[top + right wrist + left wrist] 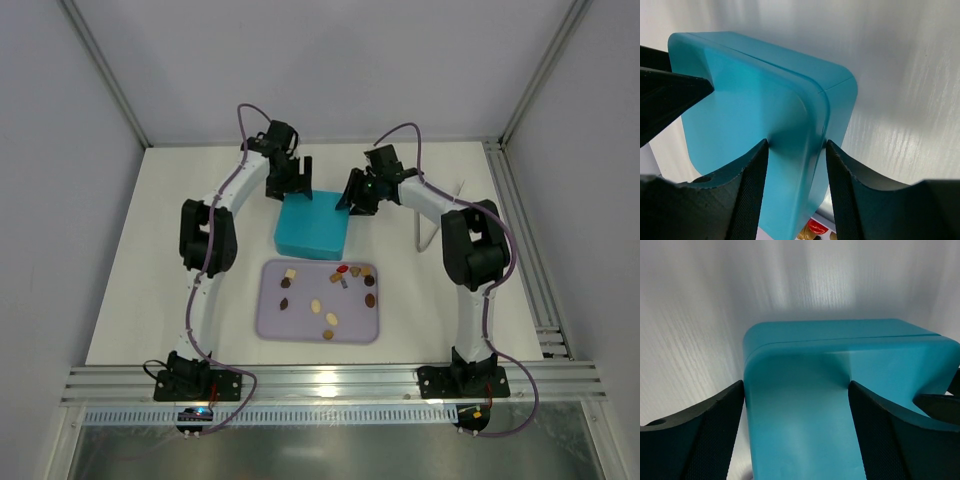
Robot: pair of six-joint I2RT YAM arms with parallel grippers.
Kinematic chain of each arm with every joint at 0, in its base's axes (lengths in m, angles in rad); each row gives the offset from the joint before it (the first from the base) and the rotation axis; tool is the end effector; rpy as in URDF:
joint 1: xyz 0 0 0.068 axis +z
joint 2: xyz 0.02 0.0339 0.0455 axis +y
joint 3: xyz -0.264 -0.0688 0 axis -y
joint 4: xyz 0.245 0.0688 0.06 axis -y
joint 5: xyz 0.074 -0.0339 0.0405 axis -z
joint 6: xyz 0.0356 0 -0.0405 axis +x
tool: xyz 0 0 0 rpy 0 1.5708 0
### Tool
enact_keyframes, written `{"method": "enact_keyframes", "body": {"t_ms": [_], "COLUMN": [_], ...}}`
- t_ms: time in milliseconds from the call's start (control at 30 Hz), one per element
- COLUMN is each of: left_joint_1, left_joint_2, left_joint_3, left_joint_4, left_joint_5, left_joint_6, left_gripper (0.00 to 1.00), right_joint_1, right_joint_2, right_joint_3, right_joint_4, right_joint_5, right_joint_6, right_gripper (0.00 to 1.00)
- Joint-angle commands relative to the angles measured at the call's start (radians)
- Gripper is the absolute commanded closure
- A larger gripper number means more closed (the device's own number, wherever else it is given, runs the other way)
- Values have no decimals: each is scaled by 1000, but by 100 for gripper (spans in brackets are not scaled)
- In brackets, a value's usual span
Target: Pack the chocolate
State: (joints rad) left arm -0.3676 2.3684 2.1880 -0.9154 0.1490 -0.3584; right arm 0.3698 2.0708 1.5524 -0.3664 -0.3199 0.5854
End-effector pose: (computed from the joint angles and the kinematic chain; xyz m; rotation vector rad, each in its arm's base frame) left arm 0.4747 -0.1885 0.2158 0.0616 2.7184 -0.4234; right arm 0.4224 0.1758 0.1925 0.1290 2.5644 0.7880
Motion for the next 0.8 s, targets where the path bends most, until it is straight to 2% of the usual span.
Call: {"method": "enact_keyframes", "body": {"t_ms": [0, 133, 500, 667, 767], "left_joint_1": [5, 27, 82, 82, 76], "left_joint_2": [42, -4, -57, 35, 55], "left_joint_3": [-16, -48, -108, -9, -13], "left_joint_4": [-154, -102, 39, -32, -66], "left_joint_5": [-40, -45, -58, -64, -72], "left_joint_6": [32, 38, -27, -47, -42], "left_gripper": [18, 15, 16, 21, 25], "right_joint_1": [-5, -14, -28, -28, -25], "right_joint_2": [26, 31, 104, 178, 196], "right_joint_3": [52, 72, 187, 297, 308], "right_joint_4": [-68, -49, -63, -150, -173], "right_joint_5": [73, 74, 88, 117, 120], "right_joint_6": [-56, -62, -84, -108, -130], "right_gripper": [49, 43, 42, 42, 43]}}
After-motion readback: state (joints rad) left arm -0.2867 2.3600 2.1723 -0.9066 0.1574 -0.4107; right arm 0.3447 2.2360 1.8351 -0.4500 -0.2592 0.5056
